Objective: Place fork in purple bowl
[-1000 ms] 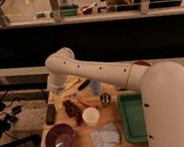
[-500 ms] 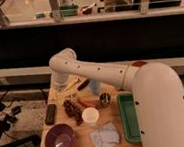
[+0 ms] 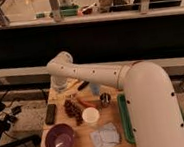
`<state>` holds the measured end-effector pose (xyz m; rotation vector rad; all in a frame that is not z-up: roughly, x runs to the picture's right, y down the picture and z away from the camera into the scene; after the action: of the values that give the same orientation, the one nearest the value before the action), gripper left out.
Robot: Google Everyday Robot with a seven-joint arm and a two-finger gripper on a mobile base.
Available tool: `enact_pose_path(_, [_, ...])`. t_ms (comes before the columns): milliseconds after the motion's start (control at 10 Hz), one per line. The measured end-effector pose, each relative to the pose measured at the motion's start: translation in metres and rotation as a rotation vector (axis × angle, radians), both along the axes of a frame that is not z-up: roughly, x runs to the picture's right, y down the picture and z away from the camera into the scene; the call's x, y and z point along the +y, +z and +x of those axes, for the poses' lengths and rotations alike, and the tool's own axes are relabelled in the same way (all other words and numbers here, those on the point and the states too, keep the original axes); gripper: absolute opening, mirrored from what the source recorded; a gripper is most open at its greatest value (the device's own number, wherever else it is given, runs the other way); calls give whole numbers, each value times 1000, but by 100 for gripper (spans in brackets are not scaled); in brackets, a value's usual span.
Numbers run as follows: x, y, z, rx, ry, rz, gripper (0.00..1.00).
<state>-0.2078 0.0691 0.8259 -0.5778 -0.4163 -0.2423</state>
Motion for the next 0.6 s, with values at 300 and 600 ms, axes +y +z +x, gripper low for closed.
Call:
enact_pose_path(300, [-7, 9, -9, -7, -23, 33, 80])
enact_pose_path(600, [-10, 15, -10, -7, -27, 39, 80])
